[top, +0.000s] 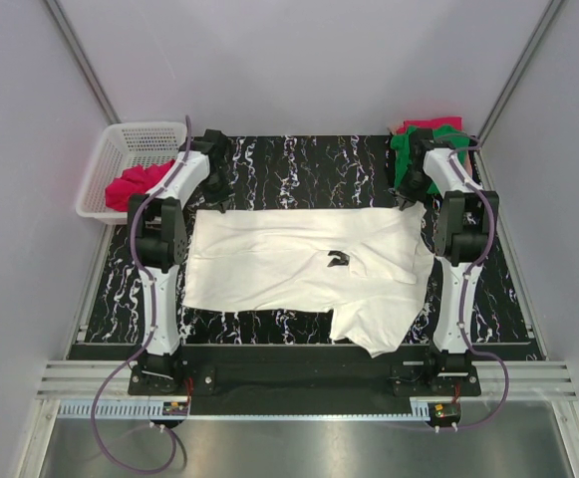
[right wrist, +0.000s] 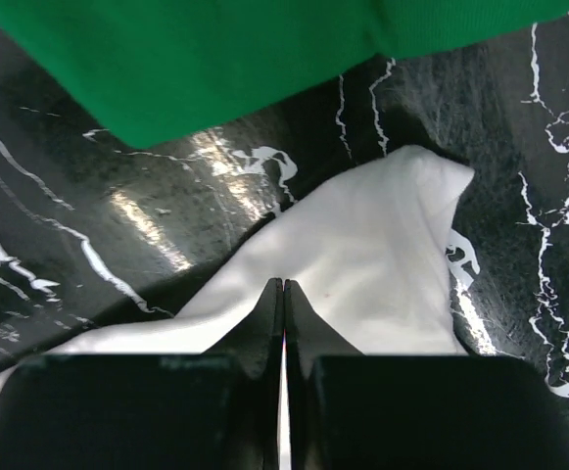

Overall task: Fold and stack the t-shirts
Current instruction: Fold the tshirt

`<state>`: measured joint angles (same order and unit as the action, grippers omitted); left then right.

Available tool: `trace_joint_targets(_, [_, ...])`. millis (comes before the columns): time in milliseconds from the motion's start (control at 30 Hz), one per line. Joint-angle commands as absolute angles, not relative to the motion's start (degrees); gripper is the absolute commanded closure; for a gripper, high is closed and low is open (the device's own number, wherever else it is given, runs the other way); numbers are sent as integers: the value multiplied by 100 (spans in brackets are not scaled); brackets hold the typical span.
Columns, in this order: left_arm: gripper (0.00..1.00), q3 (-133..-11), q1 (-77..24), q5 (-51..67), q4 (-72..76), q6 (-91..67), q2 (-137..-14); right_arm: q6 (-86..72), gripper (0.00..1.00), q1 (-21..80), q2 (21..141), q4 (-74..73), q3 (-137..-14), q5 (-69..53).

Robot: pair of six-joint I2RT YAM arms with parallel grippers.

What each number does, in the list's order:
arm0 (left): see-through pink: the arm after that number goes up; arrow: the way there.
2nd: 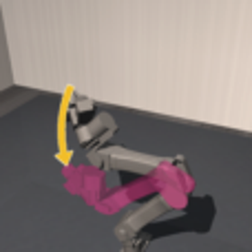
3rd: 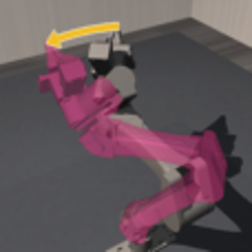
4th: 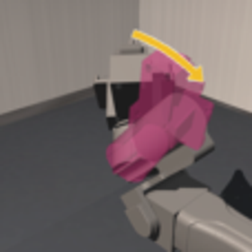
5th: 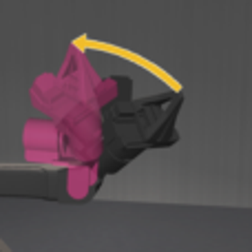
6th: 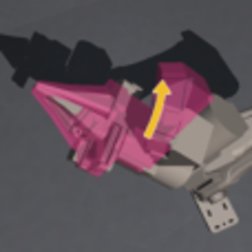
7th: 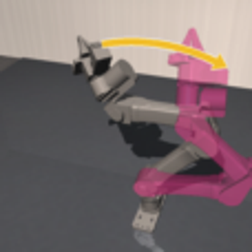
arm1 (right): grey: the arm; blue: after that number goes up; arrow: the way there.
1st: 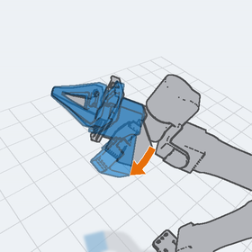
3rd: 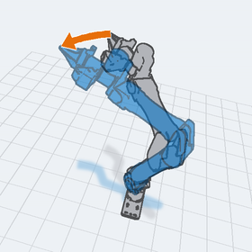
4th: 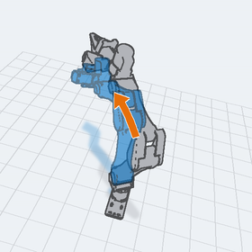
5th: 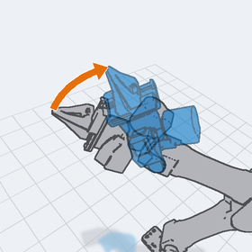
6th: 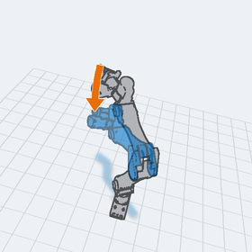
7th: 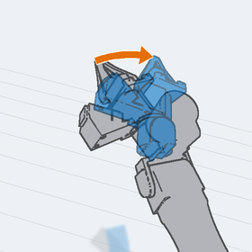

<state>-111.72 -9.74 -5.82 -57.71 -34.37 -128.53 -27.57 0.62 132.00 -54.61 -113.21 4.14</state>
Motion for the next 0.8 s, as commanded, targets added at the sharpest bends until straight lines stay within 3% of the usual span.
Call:
trace_joint_targets(0, [100,-11224,-958,-685,-5959,-3489,-12727,-2698,100,35,13167,-5783,-11506,703])
trace_joint_targets(267, [100,-10846,-932,-808,-5959,-3507,-12550,-2619,100,35,12797,-5748,-11171,896])
trace_joint_targets(767, [100,-11450,-809,-1160,-6178,-3604,-13244,-2812,100,35,13693,-5914,-11627,1151])
